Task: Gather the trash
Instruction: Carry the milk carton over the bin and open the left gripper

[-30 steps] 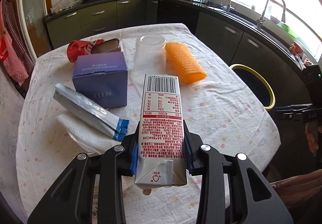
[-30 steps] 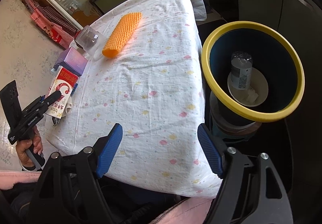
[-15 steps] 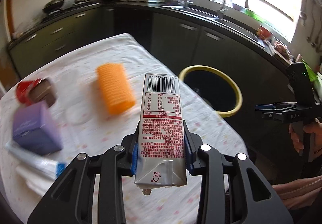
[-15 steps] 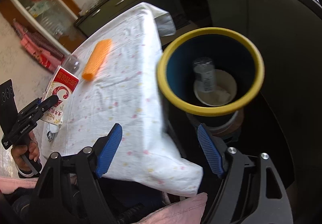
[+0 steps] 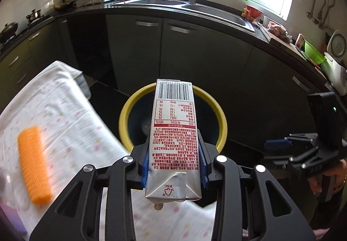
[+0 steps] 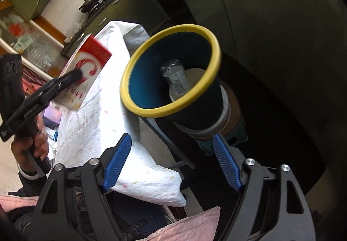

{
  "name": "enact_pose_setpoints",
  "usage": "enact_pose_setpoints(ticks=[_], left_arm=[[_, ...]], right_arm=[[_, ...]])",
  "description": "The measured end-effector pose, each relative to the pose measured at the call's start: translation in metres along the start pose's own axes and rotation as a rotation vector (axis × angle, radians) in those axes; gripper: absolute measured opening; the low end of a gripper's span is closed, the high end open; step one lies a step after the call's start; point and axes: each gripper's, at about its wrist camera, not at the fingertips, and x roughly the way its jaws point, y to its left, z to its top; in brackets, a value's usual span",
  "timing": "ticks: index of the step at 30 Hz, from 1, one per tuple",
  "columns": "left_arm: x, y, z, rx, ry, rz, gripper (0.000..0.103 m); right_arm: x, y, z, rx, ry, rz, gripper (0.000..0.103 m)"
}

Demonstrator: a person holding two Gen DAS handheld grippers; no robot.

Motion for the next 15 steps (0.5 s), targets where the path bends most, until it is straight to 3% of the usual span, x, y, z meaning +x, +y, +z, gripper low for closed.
enact_pose_setpoints(ticks=[4,5,6,7,12,15], left_arm=[[0.037,-0.013,0.023,0.009,0.007,0.002,0.039],[0.044,-0.013,0.026,0.006,0.001,0.009,0.045],[0.049,-0.012,0.030,-0.001,-0.011,0.025,0.064],[0.051,-0.010,0.032,-0.009,-0.025,0.032,0.070],[0.027,-0.001,0.028,-0.057,-0.064,0.034,0.071],[-0.005,0.007,0.016,-0.077,-0.087,0.038,0.078]], right_arm=[[-0.003,-0.010,-0.002,0.026,-0.003,0.000,0.074],[-0.003,-0.012,-0.003,0.033,-0.004,0.000,0.074],[-0.004,-0.014,-0.003,0.038,-0.005,0.002,0.074],[-0.004,-0.013,-0.004,0.041,-0.005,0.003,0.074],[-0.004,-0.011,-0.007,0.040,-0.001,0.004,0.074],[0.001,-0.006,-0.004,0.034,0.002,0.006,0.074]])
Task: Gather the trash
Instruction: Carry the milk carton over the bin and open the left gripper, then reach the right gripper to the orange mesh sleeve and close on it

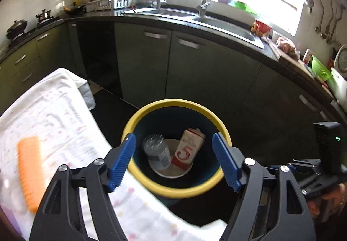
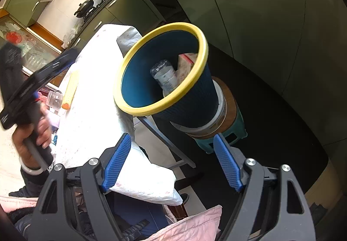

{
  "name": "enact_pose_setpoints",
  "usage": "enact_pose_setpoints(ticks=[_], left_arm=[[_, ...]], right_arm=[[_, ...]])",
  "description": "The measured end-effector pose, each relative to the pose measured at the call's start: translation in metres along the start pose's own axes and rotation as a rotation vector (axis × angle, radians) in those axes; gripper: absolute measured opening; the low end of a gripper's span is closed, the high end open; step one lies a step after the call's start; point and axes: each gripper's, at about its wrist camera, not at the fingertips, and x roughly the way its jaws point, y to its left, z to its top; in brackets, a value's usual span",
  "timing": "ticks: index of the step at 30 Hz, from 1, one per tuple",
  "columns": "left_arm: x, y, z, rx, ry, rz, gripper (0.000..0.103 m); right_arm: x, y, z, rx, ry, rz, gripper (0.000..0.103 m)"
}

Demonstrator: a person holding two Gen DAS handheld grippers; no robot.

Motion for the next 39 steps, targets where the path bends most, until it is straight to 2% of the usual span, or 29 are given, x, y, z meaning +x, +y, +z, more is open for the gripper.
enact_pose_setpoints(ticks=[5,8,13,18,23,27,30,35,39], left_arm=[[-0.064,0.021,-0.026,-0.041,-0.036,0.006,0.082],[-0.104,0.036,-0.046,-0.072,-0.076,0.033,0.087],[-0.165,0.067,-0.088,-0.130,-0.129,0.142,0.092],[-0.214,0.103,-0.137,-0.206,-0.138,0.275,0.097],[-0.253,0.135,-0.176,-0.304,-0.169,0.333,0.098],[-0.272,0.151,-0.194,-0.336,-0.189,0.367,0.098],[-0.280,0.156,-0.200,-0.349,-0.202,0.367,0.098],[-0.285,0.160,-0.206,-0.363,-0.213,0.367,0.098],[-0.287,0.165,-0.211,-0.386,-0.217,0.350,0.098]], right_arm=[[0.008,0.017,0.001,-0.037,0.021,0.015,0.074],[0.013,0.032,0.001,-0.069,0.030,0.019,0.075],[0.028,0.067,0.004,-0.128,0.039,0.026,0.076],[0.057,0.131,0.015,-0.240,0.076,0.048,0.076],[0.088,0.206,0.032,-0.354,0.091,0.076,0.076],[0.114,0.265,0.048,-0.427,0.109,0.093,0.076],[0.133,0.303,0.058,-0.490,0.129,0.055,0.076],[0.166,0.347,0.073,-0.552,0.189,-0.031,0.076],[0.191,0.361,0.077,-0.567,0.231,-0.101,0.074]])
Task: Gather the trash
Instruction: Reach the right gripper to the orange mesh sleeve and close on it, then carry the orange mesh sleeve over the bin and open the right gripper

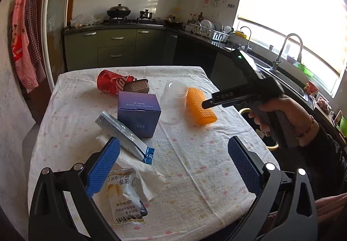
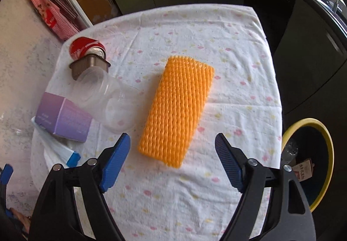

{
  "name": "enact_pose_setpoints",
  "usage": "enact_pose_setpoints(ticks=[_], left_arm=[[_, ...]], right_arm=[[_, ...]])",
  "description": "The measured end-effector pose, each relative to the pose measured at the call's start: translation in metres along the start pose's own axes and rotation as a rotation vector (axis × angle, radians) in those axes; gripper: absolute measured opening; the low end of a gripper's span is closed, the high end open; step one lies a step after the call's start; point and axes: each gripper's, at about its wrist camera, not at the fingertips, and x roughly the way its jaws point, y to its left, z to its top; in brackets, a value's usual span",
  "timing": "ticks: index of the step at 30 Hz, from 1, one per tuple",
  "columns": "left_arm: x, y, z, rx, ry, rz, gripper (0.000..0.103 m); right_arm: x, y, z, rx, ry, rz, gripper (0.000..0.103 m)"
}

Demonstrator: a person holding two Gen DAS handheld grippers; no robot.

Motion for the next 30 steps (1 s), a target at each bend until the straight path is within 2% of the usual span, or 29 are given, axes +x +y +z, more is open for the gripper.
enact_pose_setpoints(ticks=[4,7,11,14,16,25,30], left_arm=[[-0.001,0.007,-0.003,-0.010,0.003,0.003,0.098],[-0.002,0.011,-0.004,-0.021,0.002,0.004,0.098],[0.001,0.016,-0.004,-0.037,0.007,0.002,0.098],[0.003,0.015,-0.004,-0.036,0.014,0.001,0.098],[0.003,0.014,-0.005,-0.034,0.015,0.001,0.098],[0.003,0.009,-0.006,-0.018,0.010,0.005,0.098],[0.004,0.004,-0.007,-0.006,0.017,0.002,0.098]], right_arm=[[0.022,0.002,0.004,0.009,0.053,-0.023,0.067],[0.028,0.000,0.004,0.017,0.066,-0.027,0.058],[0.030,0.001,0.005,0.006,0.065,-0.028,0.052],[0.028,0.001,0.006,-0.008,0.061,-0.023,0.033],[0.024,-0.001,0.006,-0.012,0.049,-0.021,0.017],[-0.017,-0.022,-0.021,0.001,-0.032,0.032,0.015],[-0.052,-0.055,-0.053,0.054,-0.101,0.013,0.015]])
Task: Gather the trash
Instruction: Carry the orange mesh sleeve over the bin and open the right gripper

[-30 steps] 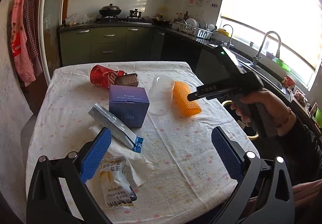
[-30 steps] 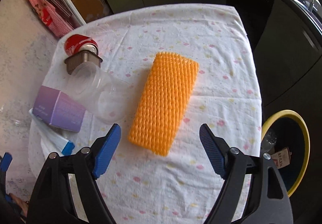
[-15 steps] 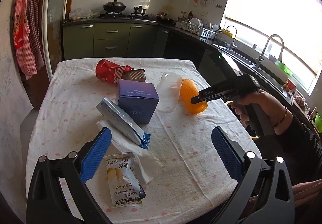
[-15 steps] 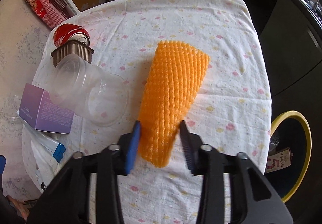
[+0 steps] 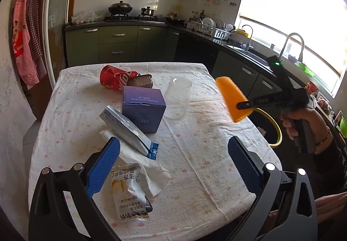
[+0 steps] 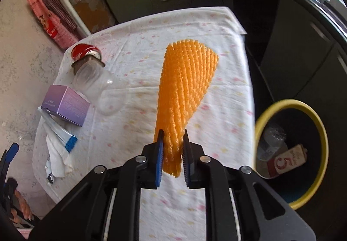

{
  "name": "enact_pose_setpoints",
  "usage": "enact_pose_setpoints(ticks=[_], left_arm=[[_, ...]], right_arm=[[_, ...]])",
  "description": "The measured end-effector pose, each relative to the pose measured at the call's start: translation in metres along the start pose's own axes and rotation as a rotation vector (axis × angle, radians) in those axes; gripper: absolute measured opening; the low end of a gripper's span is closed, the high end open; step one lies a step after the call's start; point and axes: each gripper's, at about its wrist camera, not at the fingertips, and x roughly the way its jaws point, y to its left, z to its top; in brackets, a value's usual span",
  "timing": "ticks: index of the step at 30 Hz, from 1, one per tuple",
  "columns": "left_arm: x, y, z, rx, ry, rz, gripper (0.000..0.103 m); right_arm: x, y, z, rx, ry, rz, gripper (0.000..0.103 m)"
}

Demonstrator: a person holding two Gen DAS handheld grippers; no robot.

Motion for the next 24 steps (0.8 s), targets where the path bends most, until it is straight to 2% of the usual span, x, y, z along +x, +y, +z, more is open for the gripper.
enact_pose_setpoints(ticks=[5,9,14,17,20,21,22,24], left_arm=[[0.003,-0.010,-0.001,0.020,0.006,-0.009,0.098],[0.006,-0.024,-0.001,0.046,0.017,-0.019,0.098],[0.011,-0.039,-0.001,0.083,0.030,-0.026,0.098],[0.013,-0.046,0.000,0.100,0.035,-0.024,0.098],[0.014,-0.050,0.000,0.108,0.040,-0.021,0.098],[0.015,-0.050,0.000,0.110,0.042,-0.021,0.098],[0.016,-0.051,0.000,0.113,0.045,-0.020,0.098],[0.017,-0.051,0.000,0.115,0.048,-0.018,0.098]], right_arm=[[-0.028,-0.062,-0.027,0.103,-0.035,-0.107,0.015],[-0.029,-0.120,-0.046,0.201,-0.006,-0.214,0.017],[-0.012,-0.166,-0.063,0.278,0.045,-0.263,0.018],[-0.001,-0.182,-0.068,0.309,0.053,-0.264,0.020],[0.007,-0.190,-0.069,0.318,0.054,-0.278,0.032],[0.008,-0.194,-0.070,0.328,0.048,-0.279,0.042],[0.008,-0.196,-0.071,0.336,0.042,-0.277,0.046],[0.006,-0.200,-0.072,0.354,0.024,-0.283,0.047]])
